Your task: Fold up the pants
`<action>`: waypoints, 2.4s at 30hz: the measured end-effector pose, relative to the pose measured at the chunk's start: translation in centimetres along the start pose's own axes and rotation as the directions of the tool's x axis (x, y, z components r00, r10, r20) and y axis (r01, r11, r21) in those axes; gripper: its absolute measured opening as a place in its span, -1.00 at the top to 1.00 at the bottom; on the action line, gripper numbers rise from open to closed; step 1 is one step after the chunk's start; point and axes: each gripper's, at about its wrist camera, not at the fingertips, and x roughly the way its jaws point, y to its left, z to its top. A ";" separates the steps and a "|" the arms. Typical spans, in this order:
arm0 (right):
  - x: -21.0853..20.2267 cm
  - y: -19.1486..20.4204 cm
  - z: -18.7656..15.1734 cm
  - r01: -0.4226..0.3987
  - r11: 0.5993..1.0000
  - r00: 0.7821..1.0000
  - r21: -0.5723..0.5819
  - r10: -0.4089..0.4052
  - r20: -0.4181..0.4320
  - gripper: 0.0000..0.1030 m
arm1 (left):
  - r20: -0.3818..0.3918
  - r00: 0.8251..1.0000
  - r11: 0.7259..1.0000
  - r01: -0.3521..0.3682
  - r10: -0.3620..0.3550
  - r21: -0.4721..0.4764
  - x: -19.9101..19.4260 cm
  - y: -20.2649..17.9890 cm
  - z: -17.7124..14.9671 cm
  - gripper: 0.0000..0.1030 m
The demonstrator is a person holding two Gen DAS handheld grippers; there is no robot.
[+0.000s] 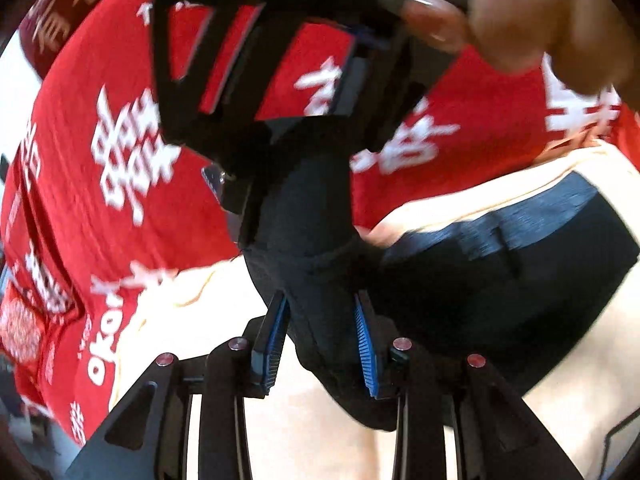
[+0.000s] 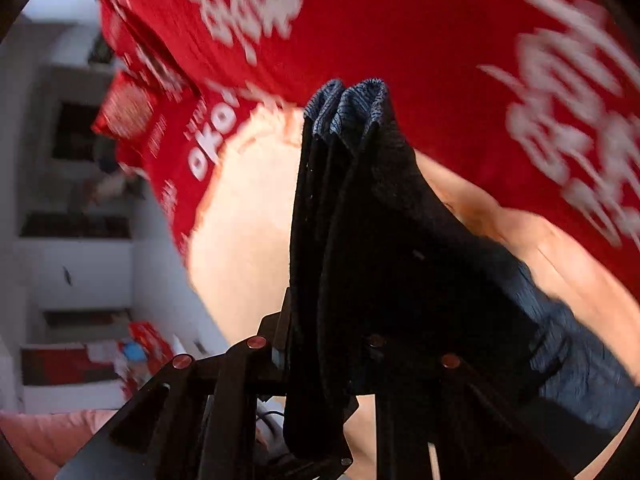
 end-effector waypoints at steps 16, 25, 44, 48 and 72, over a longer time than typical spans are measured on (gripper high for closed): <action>-12.8 -19.9 -18.4 -0.125 0.933 0.949 0.336 0.014 0.314 0.65 | -0.030 0.974 0.939 0.223 -0.222 0.262 -4.8 -23.7 4.2 0.36; -10.1 -27.3 -21.8 -0.161 0.877 0.946 0.453 0.006 0.325 0.65 | -0.148 0.977 0.911 0.197 -0.152 0.363 -0.8 -28.8 2.1 -0.10; -9.3 -24.3 -22.2 0.235 0.863 0.917 0.448 -0.349 0.192 0.52 | -0.386 0.903 0.982 0.173 -0.189 -0.077 1.3 -13.5 1.1 -0.61; -9.2 -23.0 -22.4 0.332 0.829 0.881 0.450 -0.443 0.166 0.41 | -0.444 0.885 0.989 0.107 -0.140 -0.098 2.6 -11.5 0.2 -0.61; -7.7 -16.9 -28.0 0.487 0.600 0.754 0.635 -0.655 0.041 -0.31 | -0.504 0.831 0.970 0.175 -0.236 -0.167 5.6 -3.6 -1.3 -0.61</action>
